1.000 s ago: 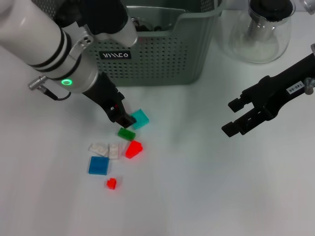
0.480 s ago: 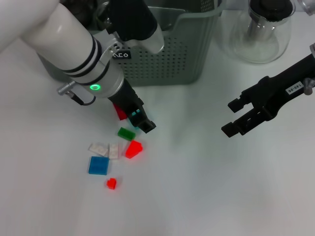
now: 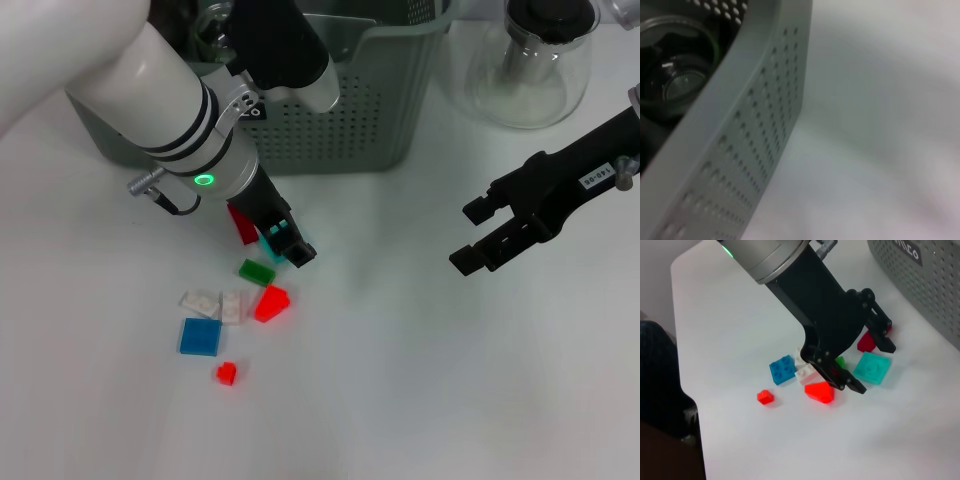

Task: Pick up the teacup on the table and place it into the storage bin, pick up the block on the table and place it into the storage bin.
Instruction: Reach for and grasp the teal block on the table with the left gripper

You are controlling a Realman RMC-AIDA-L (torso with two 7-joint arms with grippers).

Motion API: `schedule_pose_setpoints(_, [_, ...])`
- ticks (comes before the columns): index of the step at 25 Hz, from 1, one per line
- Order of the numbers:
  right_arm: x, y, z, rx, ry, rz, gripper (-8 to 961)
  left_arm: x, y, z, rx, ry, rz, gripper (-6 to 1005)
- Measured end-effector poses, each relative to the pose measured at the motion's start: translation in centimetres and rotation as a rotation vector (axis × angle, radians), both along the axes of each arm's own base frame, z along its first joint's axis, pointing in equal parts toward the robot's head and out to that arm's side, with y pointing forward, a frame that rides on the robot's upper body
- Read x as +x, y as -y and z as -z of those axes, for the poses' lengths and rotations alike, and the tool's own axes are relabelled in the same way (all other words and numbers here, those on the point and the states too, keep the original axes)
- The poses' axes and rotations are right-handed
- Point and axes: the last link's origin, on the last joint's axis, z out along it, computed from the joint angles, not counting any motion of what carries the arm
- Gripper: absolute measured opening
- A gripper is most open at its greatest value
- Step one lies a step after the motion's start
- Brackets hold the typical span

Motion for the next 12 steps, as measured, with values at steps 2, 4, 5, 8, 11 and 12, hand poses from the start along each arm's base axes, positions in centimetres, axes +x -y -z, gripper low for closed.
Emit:
schedule_pose_setpoints(2, [0.04,0.01,0.1,-0.002,0.008,-0.001,927,-0.17,-0.05,0.17,0.002,-0.004,-0.005,675])
schedule_pose_setpoints(4, [0.09,0.03,0.2,-0.004,0.014,0.0,927,-0.35,-0.12,0.24,0.005,-0.012,-0.006,675])
schedule_pose_setpoints(5, [0.1,0.04,0.23,-0.004,0.016,0.0,927,-0.47,-0.18,0.26,0.008,-0.02,-0.007,675])
schedule_pose_setpoints(8, [0.11,0.03,0.3,-0.004,0.02,0.0,928,-0.58,-0.25,0.3,0.013,-0.028,-0.006,675])
schedule_pose_setpoints(11, [0.1,0.0,0.31,-0.003,0.021,-0.001,928,-0.58,-0.25,0.38,0.014,-0.028,-0.004,675])
schedule_pose_setpoints(12, [0.1,0.0,0.32,-0.003,0.021,-0.002,928,-0.6,-0.21,0.43,0.012,-0.03,-0.003,675])
